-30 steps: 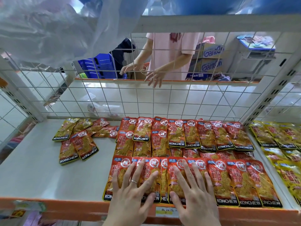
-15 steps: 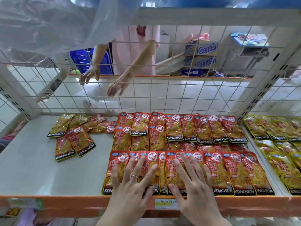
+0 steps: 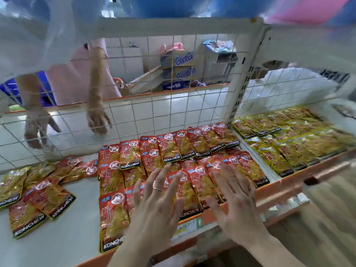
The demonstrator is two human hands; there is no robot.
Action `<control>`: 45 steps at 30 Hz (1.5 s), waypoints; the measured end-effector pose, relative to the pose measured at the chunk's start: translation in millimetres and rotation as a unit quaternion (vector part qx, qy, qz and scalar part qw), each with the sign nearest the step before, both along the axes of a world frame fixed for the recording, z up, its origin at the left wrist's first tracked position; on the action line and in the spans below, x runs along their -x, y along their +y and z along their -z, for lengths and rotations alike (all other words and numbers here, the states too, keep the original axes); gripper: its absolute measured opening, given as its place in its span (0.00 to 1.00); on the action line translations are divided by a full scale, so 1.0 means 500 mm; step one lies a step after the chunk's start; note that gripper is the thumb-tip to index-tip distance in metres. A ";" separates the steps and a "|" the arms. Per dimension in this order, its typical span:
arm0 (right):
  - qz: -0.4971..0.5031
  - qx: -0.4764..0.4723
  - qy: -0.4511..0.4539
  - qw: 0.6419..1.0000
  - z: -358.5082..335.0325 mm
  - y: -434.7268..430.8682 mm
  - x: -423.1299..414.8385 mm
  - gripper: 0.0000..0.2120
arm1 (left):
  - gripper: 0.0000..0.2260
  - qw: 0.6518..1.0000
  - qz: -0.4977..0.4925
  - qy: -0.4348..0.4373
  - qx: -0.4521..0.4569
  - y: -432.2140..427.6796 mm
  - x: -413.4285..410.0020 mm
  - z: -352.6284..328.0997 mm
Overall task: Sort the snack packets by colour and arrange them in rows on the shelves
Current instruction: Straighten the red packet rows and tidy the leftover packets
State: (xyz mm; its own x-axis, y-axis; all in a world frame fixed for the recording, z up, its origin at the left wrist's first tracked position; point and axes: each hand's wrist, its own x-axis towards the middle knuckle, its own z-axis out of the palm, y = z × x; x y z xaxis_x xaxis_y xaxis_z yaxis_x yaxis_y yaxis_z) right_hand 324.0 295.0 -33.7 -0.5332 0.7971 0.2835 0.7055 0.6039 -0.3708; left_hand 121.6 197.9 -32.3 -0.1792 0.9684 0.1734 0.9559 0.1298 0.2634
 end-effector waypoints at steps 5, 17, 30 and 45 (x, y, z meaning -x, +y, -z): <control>0.105 -0.028 0.005 0.994 -0.051 -0.019 -0.086 0.33 | 0.26 0.993 0.103 -0.030 -0.043 0.050 -0.039 -0.034; 0.178 -0.037 0.037 0.983 -0.082 0.005 -0.299 0.32 | 0.25 0.978 0.188 -0.024 -0.089 0.129 -0.232 -0.072; 0.200 -0.118 0.084 0.969 -0.126 0.144 -0.720 0.27 | 0.26 0.974 0.185 -0.017 -0.131 0.289 -0.668 -0.112; 0.238 -0.029 0.046 0.970 -0.138 0.247 -0.912 0.32 | 0.27 0.970 0.213 -0.022 -0.119 0.440 -0.879 -0.126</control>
